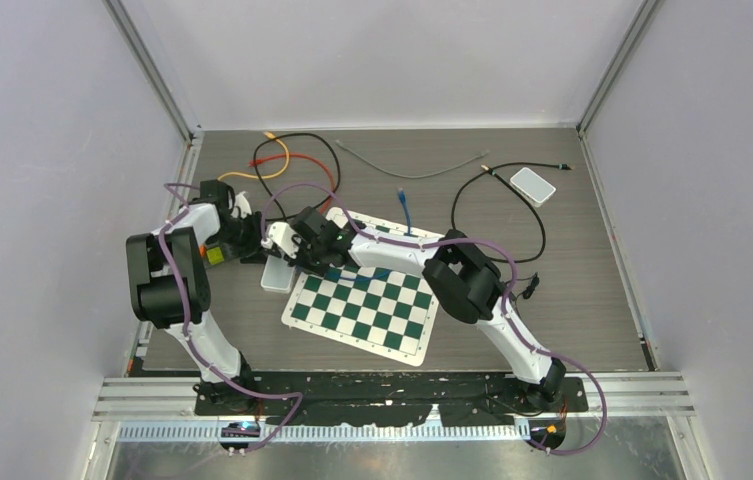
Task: Insert the plug into the switch port
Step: Insert the connector into the switch port.
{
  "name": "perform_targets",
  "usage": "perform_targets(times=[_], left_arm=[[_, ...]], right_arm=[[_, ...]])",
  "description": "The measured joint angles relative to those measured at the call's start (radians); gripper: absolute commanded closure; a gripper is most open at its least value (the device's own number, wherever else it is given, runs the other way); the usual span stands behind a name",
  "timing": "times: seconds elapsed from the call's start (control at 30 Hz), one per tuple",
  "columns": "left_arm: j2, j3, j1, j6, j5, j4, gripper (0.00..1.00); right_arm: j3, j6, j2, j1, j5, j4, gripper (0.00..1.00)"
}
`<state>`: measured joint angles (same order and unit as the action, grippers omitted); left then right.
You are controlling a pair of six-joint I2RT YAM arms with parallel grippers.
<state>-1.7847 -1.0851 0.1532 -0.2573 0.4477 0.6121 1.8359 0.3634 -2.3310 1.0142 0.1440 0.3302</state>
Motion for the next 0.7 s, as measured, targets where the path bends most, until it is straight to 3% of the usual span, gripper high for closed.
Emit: perform_targets(times=[0.7], left_arm=[[0.023,0.039,0.0,0.008,0.02,-0.056,0.66]], right_arm=[[0.068,0.031,-0.03,0.008,-0.037,0.062,0.95]])
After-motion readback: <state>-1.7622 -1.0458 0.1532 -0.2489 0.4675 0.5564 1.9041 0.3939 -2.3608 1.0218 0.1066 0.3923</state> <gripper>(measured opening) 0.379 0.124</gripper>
